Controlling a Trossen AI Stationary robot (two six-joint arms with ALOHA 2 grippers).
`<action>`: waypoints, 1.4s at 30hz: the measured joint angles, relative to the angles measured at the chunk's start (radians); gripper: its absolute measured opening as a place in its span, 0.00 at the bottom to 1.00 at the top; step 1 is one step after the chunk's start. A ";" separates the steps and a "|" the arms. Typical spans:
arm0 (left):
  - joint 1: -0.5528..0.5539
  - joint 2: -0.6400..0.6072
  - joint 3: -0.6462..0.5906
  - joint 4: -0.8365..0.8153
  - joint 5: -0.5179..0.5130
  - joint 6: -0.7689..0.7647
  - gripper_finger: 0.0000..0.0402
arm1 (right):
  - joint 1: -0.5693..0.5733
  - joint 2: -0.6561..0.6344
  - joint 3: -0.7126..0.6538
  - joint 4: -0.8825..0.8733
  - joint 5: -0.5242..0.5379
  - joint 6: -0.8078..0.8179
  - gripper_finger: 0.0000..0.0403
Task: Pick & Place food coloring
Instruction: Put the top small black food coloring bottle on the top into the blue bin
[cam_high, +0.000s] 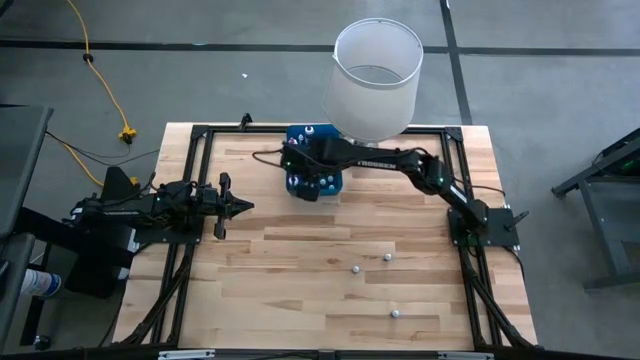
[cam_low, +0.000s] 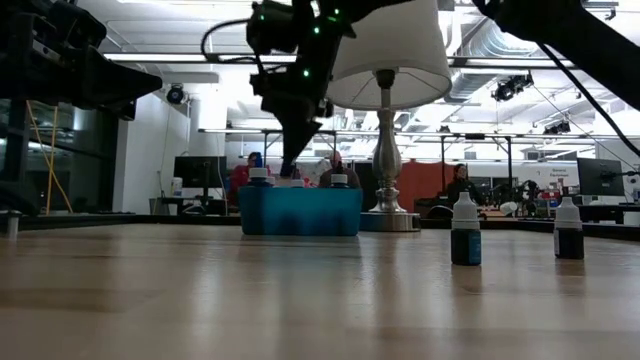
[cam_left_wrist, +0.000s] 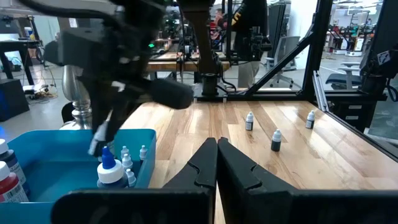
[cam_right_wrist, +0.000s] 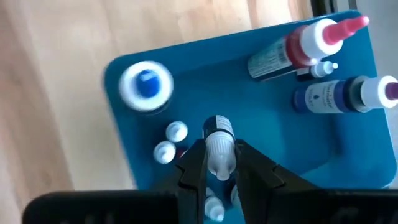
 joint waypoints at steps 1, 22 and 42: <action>0.000 0.000 0.000 0.000 0.000 0.000 0.00 | -0.006 0.000 -0.009 0.015 -0.004 0.006 0.14; 0.000 0.000 0.000 0.000 0.000 0.000 0.00 | -0.067 0.000 -0.147 0.214 -0.081 0.372 0.14; 0.000 0.000 0.000 0.000 0.000 0.000 0.00 | -0.113 0.032 -0.145 0.201 -0.152 0.508 0.14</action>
